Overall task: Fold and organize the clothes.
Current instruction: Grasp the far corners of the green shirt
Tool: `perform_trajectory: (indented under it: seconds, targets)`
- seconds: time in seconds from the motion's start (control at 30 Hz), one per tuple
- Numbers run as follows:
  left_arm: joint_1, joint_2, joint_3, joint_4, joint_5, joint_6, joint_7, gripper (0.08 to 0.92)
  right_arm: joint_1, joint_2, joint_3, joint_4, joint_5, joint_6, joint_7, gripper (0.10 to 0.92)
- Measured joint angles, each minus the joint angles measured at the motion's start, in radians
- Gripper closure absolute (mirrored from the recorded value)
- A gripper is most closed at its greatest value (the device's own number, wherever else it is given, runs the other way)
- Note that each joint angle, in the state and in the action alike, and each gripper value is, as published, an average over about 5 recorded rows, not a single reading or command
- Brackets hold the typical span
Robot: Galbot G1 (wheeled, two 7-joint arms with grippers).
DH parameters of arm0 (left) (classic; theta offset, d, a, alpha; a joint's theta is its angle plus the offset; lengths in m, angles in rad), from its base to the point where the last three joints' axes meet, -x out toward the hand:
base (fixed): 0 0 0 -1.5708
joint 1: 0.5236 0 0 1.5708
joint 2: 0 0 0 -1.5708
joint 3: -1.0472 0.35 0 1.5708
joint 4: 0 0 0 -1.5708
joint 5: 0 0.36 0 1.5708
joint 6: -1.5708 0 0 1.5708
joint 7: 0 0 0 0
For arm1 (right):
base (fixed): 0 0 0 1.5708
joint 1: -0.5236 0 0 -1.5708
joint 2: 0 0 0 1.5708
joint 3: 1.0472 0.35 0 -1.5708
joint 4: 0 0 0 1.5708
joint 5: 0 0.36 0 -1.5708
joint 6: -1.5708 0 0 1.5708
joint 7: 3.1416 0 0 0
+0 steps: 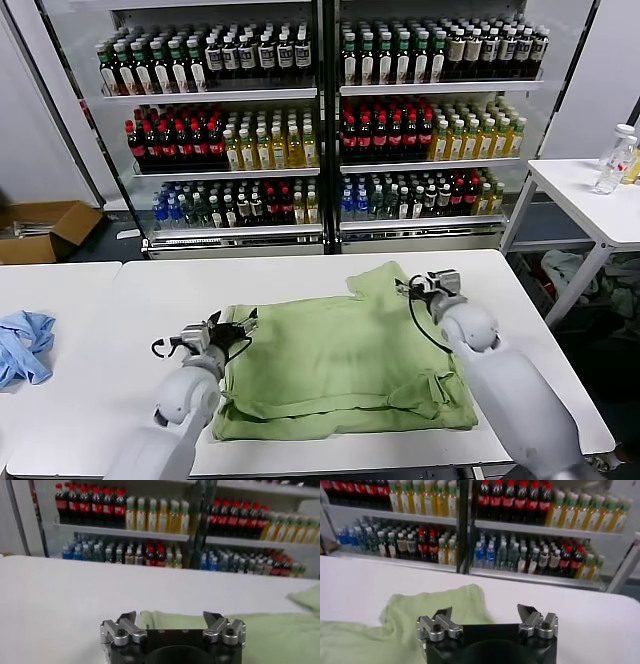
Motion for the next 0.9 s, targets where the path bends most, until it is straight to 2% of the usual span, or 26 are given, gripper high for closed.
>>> perform_trajectory:
  seconds: [0.13, 0.27, 0.6, 0.9]
  targets:
    - [-0.045, -0.006, 0.019, 0.068, 0.005, 0.005, -0.014, 0.186, 0.055, 0.043, -0.02, -0.103, -0.001, -0.002, -0.014, 0.205]
    - [-0.068, -0.008, 0.033, 0.106, 0.007, 0.004, -0.024, 0.268, 0.09, 0.078, -0.025, -0.182, 0.009, -0.004, -0.024, 0.258]
    - [-0.075, 0.007, 0.038, 0.122, -0.063, 0.017, -0.018, 0.562, 0.121, 0.109, -0.036, -0.265, 0.025, 0.001, -0.044, 0.544]
    - [-0.042, 0.014, 0.02, 0.096, -0.144, -0.004, 0.007, 0.821, 0.092, 0.088, -0.062, -0.217, 0.025, 0.039, -0.045, 0.804]
